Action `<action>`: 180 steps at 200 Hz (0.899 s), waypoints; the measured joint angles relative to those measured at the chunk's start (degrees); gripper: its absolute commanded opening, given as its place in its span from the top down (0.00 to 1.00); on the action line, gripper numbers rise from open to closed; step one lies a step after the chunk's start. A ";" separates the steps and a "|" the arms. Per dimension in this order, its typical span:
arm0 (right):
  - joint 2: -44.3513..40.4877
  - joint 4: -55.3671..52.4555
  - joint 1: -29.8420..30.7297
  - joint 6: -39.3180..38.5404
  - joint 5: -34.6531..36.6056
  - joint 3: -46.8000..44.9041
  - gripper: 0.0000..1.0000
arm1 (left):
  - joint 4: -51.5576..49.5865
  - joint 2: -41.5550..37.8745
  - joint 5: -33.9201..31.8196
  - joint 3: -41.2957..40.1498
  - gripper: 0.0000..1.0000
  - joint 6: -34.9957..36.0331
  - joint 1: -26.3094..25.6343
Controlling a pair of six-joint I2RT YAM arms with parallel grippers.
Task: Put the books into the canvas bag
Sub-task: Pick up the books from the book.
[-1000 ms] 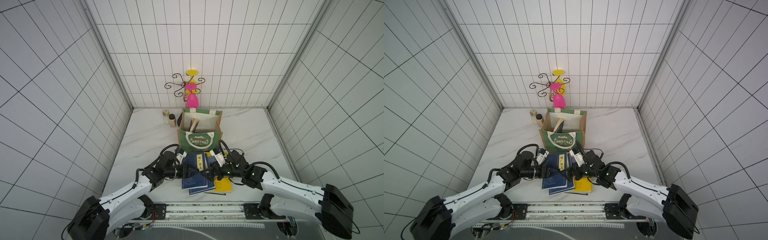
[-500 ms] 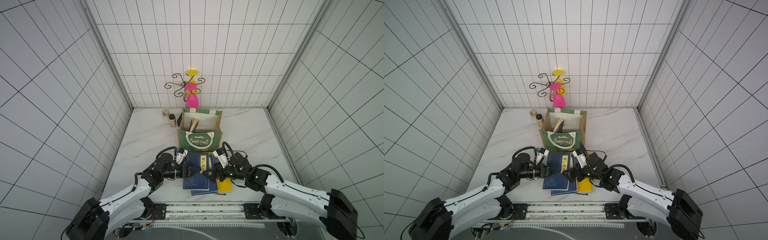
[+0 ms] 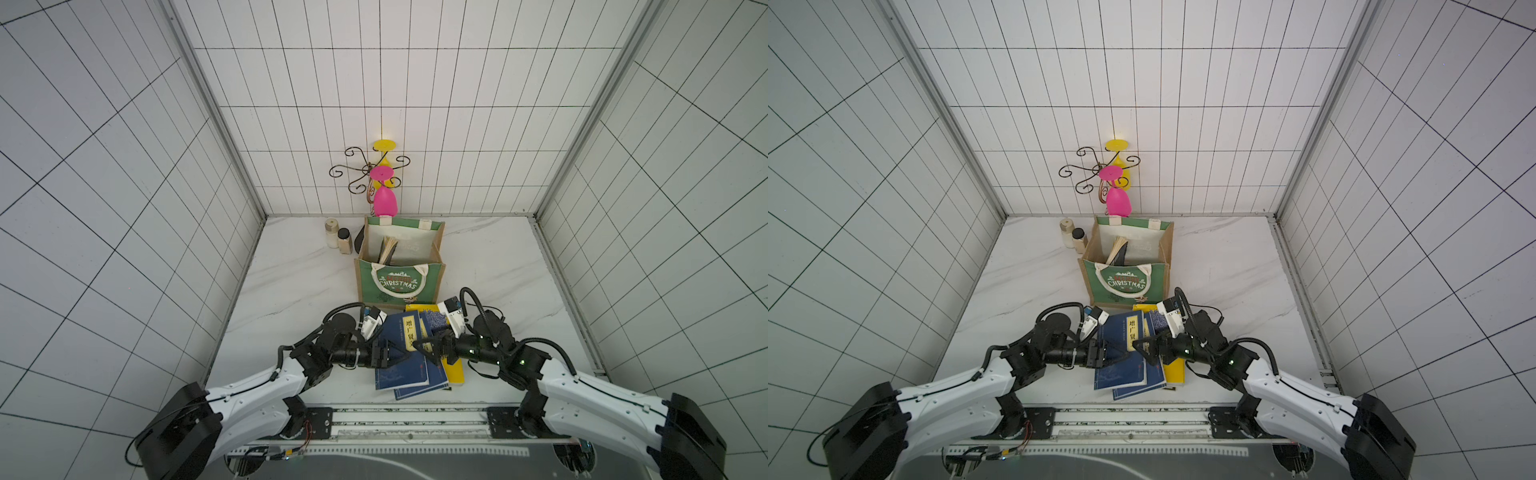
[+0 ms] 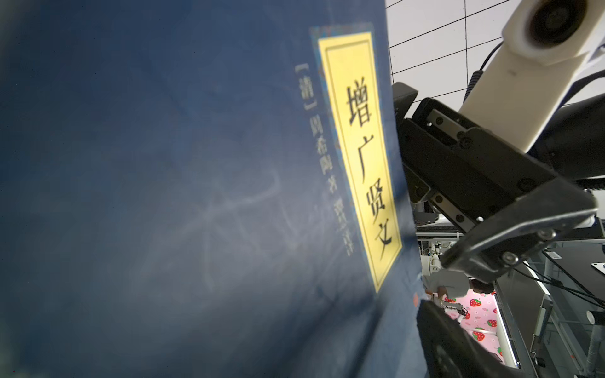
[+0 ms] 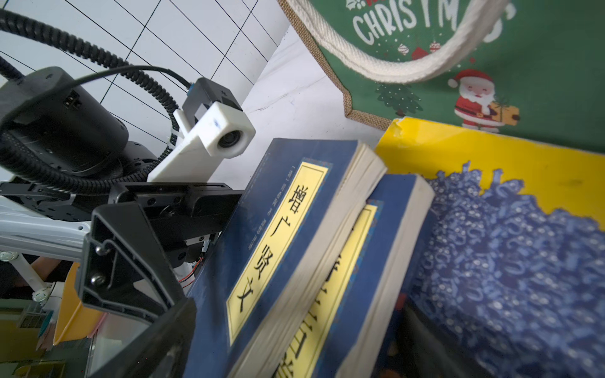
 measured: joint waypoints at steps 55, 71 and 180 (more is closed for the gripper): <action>2.91 4.76 0.04 0.00 -1.70 -0.31 0.06 | 4.09 -1.81 -0.96 -2.62 0.41 -4.46 0.07; 3.23 5.62 0.07 0.00 -1.81 -0.42 0.06 | 5.29 -3.93 -1.40 -2.71 0.51 -6.16 0.07; 3.76 7.32 0.44 -0.07 -2.32 -0.66 0.04 | -5.79 -17.31 -2.51 -2.67 1.00 -5.66 11.58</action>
